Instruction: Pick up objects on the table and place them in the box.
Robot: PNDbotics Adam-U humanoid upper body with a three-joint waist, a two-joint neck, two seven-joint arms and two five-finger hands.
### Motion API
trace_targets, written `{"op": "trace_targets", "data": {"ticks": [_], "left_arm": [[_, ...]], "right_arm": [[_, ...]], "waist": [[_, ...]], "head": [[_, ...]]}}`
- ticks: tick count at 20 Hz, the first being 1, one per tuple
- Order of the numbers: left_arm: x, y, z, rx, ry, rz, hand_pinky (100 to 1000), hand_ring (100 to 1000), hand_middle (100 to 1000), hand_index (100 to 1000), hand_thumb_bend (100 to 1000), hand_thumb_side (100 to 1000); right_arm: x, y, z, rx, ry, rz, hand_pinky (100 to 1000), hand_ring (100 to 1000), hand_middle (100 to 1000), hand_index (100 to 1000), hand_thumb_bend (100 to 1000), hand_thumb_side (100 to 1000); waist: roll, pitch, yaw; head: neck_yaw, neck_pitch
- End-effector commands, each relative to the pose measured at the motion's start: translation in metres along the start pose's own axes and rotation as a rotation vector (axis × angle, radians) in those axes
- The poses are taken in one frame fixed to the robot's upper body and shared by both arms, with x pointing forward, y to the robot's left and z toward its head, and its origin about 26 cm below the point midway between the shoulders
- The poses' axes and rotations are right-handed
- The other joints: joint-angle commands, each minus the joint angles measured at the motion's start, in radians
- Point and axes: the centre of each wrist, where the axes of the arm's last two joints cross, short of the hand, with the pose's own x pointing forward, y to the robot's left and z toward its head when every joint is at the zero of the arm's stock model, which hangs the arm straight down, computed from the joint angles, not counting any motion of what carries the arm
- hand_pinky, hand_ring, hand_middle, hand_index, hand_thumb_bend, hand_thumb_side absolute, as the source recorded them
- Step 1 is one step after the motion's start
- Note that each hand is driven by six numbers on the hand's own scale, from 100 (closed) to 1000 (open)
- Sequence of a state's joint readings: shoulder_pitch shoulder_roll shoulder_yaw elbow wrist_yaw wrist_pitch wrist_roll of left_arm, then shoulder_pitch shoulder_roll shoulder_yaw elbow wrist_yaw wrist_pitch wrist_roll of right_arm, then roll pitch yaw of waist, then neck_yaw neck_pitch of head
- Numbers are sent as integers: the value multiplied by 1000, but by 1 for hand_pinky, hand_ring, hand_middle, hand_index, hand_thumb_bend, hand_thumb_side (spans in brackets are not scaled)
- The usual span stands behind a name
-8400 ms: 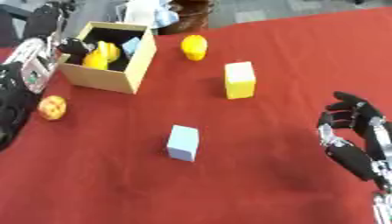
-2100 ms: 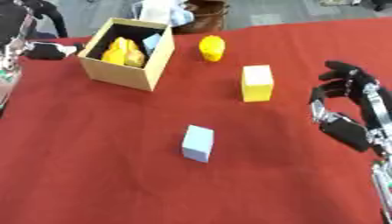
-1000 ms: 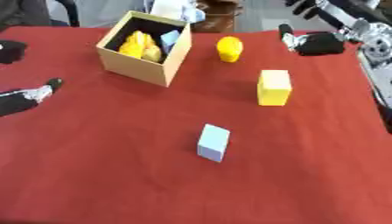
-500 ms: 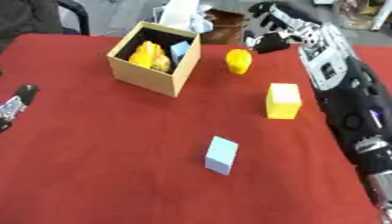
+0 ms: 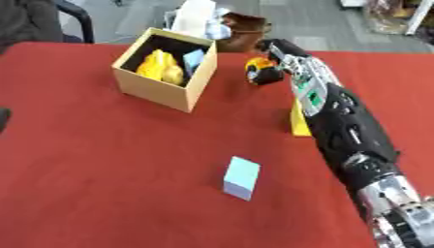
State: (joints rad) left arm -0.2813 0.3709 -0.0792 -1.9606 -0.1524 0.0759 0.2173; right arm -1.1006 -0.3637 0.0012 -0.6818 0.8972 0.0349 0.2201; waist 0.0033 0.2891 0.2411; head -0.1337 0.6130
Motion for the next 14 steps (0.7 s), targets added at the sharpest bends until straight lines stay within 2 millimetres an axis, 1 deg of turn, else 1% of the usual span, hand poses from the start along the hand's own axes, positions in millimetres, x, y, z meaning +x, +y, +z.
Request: {"op": "trace_targets", "data": {"ticks": [1,2,6,7,8,9,10,11,12,13,14], "left_arm": [[4,3,-1,-1,-16,5,660,605,557,711,600,369],[3,3,-1,-2,-13,5,660,605,557,711,599,370],[2,2,1,-3,-7,7,660,603,556,712,595,372],[2,1,1,-5,-4,9,660,602,554,712,588,375],[1,0,1,-7,-1,11,660,602,554,712,587,376],[1,0,1,-9,1,11,660,602,553,712,585,376],[1,-1,2,-10,4,10,660,601,553,712,585,376],[0,-1,2,-11,7,9,659,600,552,711,582,376],[0,-1,2,-11,10,9,659,600,552,711,581,376],[-1,-1,3,-11,12,8,659,599,551,711,581,377],[-1,-1,3,-12,14,8,659,599,551,711,580,377]], "right_arm": [[-9,-2,-4,-37,42,45,801,844,896,925,100,293],[-13,2,-5,-35,55,55,796,837,889,923,100,300],[-22,19,-6,-45,69,104,785,811,847,904,100,268],[-20,18,-7,-66,65,114,734,729,660,785,100,100],[-18,13,-7,-100,60,119,725,712,625,755,100,100],[-15,8,-7,-139,55,121,697,659,528,667,100,100],[-11,1,-7,-181,48,119,690,648,513,652,100,100],[-7,-4,-7,-220,40,116,664,610,447,575,100,100],[-2,-11,-7,-261,27,109,663,609,443,571,100,100],[1,-15,-7,-294,18,104,657,600,415,541,100,100],[6,-19,-7,-326,1,102,657,600,412,539,100,100]], "waist": [[-10,-3,5],[-9,-3,6],[-7,-2,8],[-7,-2,11],[-6,-2,13],[-6,-2,13],[-6,-3,14],[-6,-4,14],[-6,-5,13],[-6,-6,13],[-6,-7,13]], "head": [[-11,-19],[-13,-19],[-17,-20],[-19,-21],[-20,-22],[-22,-22],[-23,-23],[-24,-23],[-25,-23],[-26,-23],[-28,-22]]}}
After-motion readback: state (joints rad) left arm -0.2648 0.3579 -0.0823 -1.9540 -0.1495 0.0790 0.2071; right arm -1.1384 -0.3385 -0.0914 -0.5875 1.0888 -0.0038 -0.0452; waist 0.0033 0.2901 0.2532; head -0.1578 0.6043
